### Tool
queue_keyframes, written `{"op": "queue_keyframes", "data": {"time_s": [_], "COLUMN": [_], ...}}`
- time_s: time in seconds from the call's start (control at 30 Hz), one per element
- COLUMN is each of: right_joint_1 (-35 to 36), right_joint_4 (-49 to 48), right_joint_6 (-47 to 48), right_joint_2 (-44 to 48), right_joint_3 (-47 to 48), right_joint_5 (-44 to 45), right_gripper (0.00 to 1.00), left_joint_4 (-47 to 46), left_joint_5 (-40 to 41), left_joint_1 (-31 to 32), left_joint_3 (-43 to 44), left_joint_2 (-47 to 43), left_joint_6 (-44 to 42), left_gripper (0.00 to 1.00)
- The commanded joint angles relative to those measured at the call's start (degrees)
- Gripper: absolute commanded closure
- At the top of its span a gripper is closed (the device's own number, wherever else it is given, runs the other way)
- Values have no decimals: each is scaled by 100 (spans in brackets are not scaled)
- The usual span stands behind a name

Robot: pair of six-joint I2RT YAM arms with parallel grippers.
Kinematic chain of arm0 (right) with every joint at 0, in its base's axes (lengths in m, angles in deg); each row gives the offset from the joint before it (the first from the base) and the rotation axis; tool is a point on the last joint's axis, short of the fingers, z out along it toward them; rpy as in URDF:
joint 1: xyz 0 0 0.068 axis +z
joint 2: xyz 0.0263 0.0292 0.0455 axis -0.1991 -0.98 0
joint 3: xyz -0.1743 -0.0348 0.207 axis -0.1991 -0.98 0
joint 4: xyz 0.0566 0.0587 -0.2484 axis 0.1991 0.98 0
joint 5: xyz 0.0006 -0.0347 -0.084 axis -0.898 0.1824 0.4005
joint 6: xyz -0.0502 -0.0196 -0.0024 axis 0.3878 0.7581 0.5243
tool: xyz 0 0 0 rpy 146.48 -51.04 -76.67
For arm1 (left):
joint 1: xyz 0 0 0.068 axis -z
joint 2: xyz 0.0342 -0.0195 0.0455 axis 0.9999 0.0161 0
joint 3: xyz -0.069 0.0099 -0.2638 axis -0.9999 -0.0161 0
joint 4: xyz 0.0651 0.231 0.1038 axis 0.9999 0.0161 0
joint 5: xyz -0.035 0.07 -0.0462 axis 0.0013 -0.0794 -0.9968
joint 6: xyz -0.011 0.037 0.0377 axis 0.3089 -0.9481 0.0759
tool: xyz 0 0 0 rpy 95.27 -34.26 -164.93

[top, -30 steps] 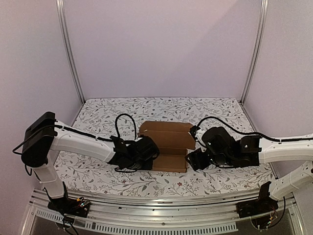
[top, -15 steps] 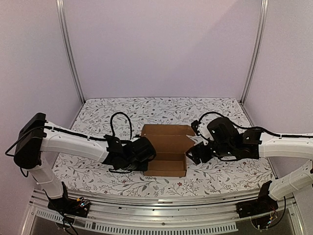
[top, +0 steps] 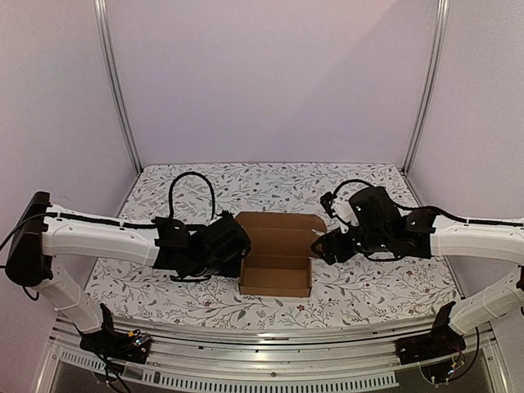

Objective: Fold the paper box

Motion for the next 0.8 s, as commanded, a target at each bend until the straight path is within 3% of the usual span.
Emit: {"op": "queue_keyframes", "data": {"time_s": [0.0,0.23,0.47,0.77], "right_joint_1": [-174,-354,-409,-434], "right_joint_4": [-197,-480,-548,-576], "right_joint_6": [78,34,34,3], "right_joint_2": [-125,-318,-387,-438], "right_joint_3": [72,-23,-90,-182], "right_joint_5": [-359,-795,-798,-861], "right_gripper": [28,44,55,67], "left_joint_4": [76,-644,-1208,-2127], "left_joint_5": [89,-678,-1182,-1788], "left_joint_1": [-149,-663,-1157,-1458], "left_joint_3": [-125,-560,-846,-1042], "left_joint_2": [-420,-975,-1092,-913], "left_joint_6": [-706,-1789,-2301,-2790], "left_gripper": [43,34,26,24]}}
